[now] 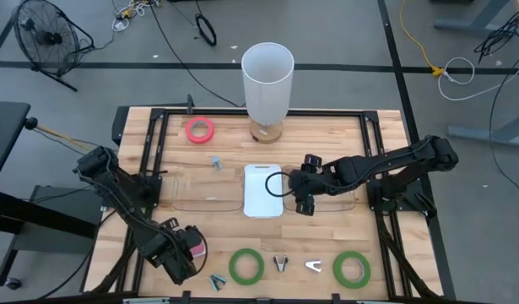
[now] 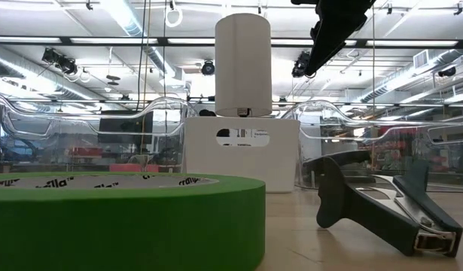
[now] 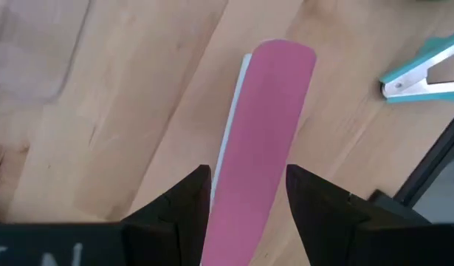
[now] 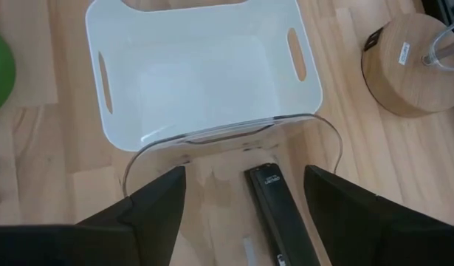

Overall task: Pick and place Stapler, Stapler remover, tape
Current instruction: Put the pink stapler into the right transparent bin

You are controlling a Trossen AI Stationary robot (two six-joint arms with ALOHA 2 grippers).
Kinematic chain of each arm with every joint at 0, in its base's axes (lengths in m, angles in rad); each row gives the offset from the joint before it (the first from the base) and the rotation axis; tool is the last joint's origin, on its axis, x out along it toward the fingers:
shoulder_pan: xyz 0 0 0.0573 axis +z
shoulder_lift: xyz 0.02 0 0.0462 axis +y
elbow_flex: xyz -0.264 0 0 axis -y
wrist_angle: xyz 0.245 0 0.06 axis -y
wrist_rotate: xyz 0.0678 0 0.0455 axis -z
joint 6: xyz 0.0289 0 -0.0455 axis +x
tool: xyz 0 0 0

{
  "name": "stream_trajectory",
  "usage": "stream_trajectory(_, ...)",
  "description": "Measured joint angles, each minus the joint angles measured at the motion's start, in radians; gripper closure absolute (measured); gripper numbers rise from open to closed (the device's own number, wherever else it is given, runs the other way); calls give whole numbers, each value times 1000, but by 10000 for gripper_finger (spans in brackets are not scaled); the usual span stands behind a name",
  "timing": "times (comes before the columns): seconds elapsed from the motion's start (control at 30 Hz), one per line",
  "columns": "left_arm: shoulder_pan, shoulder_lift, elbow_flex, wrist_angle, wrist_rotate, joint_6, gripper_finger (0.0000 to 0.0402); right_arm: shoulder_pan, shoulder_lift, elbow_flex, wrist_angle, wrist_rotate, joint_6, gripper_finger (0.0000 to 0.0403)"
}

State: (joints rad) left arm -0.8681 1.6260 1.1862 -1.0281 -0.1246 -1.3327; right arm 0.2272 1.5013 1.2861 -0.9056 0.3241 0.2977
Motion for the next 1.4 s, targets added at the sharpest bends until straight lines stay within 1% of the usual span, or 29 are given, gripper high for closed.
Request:
stream_trajectory(0.13, -17, 49, 1, -3, -14, 4, 220, 0, 0, 0, 1, 0, 0, 128)
stream_trajectory(0.3, -18, 94, 5, 9, -6, 54, 220, 0, 0, 0, 1, 0, 0, 128)
stream_trajectory(0.47, -15, 95, 12, 26, 15, 65, 220, 0, 0, 0, 1, 0, 0, 128)
stream_trajectory(0.6, -14, 96, 31, 8, 17, 111, 220, 0, 0, 0, 1, 0, 0, 128)
stream_trajectory(0.83, -3, 96, 32, -2, 23, 115, 220, 0, 0, 0, 2, 0, 1, 128)
stream_trajectory(1.07, 23, 95, 34, -35, 66, 141, 220, 0, 0, 0, 2, 0, 0, 128)
stream_trajectory(1.2, 25, 97, 74, -86, 74, 174, 220, 0, 0, 0, 2, 0, 0, 128)
stream_trajectory(1.3, 23, 96, 117, -108, 58, 176, 220, 0, 0, 0, 2, 0, 1, 128)
stream_trajectory(1.4, 11, 96, 115, -109, 46, 135, 220, 0, 0, 0, 1, 0, 8, 128)
